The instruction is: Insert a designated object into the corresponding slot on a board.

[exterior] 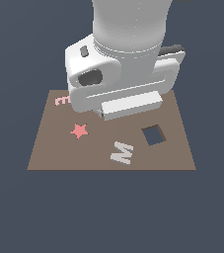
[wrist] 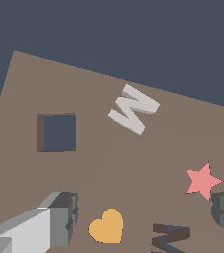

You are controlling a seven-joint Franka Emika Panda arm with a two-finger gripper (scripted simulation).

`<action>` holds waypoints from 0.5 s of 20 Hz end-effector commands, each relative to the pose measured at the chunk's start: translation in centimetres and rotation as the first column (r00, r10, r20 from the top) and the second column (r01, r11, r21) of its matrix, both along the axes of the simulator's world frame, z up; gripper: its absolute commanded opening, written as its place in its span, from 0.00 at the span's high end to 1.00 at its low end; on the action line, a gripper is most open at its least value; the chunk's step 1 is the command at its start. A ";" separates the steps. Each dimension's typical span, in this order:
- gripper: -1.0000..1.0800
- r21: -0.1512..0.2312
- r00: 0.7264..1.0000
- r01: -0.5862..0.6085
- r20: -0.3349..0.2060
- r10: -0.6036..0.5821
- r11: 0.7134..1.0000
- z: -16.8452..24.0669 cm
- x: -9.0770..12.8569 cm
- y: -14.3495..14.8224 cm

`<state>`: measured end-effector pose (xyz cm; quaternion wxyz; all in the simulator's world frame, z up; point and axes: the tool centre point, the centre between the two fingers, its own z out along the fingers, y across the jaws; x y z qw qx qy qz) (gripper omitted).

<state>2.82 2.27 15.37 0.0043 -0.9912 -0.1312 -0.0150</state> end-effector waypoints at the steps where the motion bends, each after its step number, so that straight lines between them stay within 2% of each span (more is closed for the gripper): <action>1: 0.04 -0.001 0.998 -0.068 -0.002 0.068 0.998 -0.7 0.5 -0.2; 6: 0.04 -0.004 0.972 -0.236 -0.005 0.236 0.972 -2.5 1.8 -0.6; 10: 0.04 -0.007 0.923 -0.385 -0.009 0.385 0.923 -4.1 3.0 -0.7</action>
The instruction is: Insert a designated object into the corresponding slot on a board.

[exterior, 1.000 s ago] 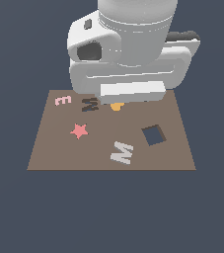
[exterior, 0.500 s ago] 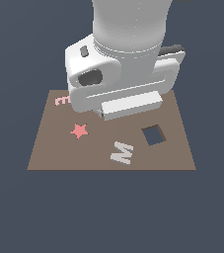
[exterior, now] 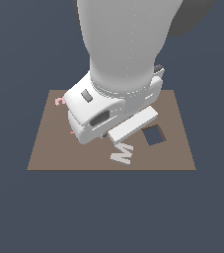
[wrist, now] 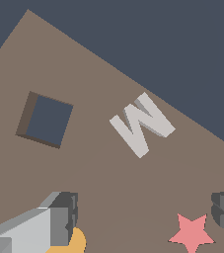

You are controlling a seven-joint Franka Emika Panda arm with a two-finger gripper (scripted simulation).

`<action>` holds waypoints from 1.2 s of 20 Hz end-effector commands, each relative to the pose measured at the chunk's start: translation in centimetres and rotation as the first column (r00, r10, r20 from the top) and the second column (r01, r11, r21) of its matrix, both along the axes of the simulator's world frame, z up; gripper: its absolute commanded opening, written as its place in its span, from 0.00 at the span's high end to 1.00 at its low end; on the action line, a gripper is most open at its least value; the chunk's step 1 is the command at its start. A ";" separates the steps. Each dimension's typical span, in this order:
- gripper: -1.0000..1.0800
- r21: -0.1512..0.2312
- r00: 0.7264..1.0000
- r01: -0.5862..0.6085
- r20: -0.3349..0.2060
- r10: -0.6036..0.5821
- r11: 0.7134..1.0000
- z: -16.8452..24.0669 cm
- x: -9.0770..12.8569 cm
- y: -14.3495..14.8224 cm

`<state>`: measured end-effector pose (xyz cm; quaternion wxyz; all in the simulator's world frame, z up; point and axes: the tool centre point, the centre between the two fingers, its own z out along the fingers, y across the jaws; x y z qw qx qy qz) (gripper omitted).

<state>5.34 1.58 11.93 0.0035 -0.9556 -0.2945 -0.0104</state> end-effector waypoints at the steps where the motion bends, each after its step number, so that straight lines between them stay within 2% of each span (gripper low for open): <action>1: 0.04 -0.002 0.995 -0.101 -0.002 0.101 0.995 -1.0 0.8 0.0; 5: 0.04 -0.005 0.968 -0.250 -0.005 0.250 0.968 -2.6 2.0 0.1; 12: 0.04 -0.009 0.893 -0.449 -0.011 0.449 0.893 -4.8 3.6 0.6; 19: 0.04 -0.012 0.821 -0.571 -0.015 0.571 0.821 -6.2 4.6 1.1; 24: 0.04 -0.013 0.787 -0.617 -0.017 0.617 0.787 -6.8 4.9 1.4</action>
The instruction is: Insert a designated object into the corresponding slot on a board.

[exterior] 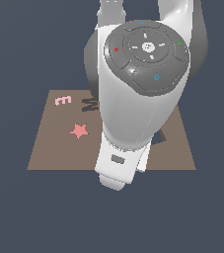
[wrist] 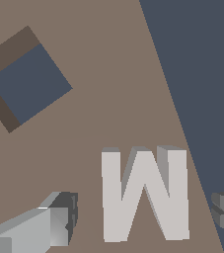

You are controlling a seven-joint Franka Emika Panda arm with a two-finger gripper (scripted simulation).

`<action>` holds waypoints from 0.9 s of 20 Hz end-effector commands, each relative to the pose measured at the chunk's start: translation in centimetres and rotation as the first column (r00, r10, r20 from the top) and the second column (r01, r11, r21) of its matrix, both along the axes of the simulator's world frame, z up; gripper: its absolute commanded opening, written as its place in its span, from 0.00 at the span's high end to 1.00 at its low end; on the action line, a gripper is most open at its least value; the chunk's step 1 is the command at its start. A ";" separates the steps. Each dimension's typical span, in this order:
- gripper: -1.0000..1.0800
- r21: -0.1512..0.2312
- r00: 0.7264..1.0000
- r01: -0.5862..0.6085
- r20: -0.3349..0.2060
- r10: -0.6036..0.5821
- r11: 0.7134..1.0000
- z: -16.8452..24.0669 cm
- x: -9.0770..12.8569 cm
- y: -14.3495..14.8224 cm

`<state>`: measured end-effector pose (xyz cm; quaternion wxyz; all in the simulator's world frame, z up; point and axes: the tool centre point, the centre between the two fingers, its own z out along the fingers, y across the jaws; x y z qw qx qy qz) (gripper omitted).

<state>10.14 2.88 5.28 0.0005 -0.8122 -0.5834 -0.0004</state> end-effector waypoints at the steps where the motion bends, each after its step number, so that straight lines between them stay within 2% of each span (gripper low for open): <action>1: 0.04 -0.001 1.000 -0.023 0.000 0.023 1.000 -0.2 0.2 0.1; 10: 0.04 -0.001 0.999 -0.032 0.000 0.032 0.999 -0.4 0.2 0.2; 18: 0.04 -0.001 0.999 -0.032 0.000 0.032 0.999 -2.3 0.2 0.2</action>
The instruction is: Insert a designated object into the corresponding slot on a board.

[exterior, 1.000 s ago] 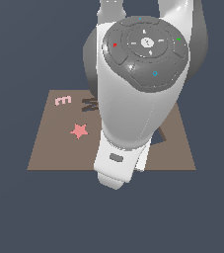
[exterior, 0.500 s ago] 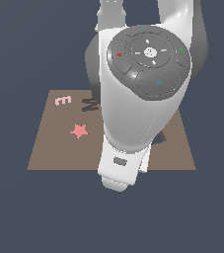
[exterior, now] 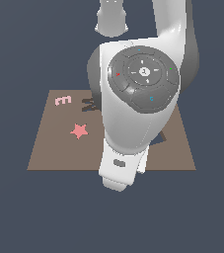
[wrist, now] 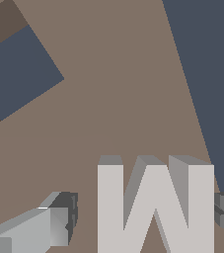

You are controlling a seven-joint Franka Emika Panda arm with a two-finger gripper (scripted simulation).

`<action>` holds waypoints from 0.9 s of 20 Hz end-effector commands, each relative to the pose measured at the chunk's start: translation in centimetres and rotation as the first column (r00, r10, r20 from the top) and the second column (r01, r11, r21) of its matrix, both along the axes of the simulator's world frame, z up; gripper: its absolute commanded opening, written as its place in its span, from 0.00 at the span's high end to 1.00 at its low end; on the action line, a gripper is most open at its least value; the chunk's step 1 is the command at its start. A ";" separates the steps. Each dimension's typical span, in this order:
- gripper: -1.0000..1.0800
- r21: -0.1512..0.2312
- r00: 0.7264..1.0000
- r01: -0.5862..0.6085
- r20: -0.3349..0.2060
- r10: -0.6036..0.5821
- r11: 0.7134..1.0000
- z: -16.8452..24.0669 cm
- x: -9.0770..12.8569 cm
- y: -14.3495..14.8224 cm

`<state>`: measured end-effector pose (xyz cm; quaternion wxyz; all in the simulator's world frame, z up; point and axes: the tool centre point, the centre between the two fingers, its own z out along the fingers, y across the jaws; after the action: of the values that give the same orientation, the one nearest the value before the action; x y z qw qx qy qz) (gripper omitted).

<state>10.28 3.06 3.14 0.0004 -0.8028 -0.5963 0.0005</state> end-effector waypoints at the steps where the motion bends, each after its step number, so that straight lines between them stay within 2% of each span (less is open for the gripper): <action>1: 1.00 0.000 1.000 0.000 0.001 0.000 1.000 -0.1 0.0 0.0; 18: 1.00 0.000 1.000 -0.001 0.001 0.001 1.000 0.2 0.0 0.0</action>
<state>10.31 3.06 3.32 0.0001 -0.8026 -0.5965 0.0002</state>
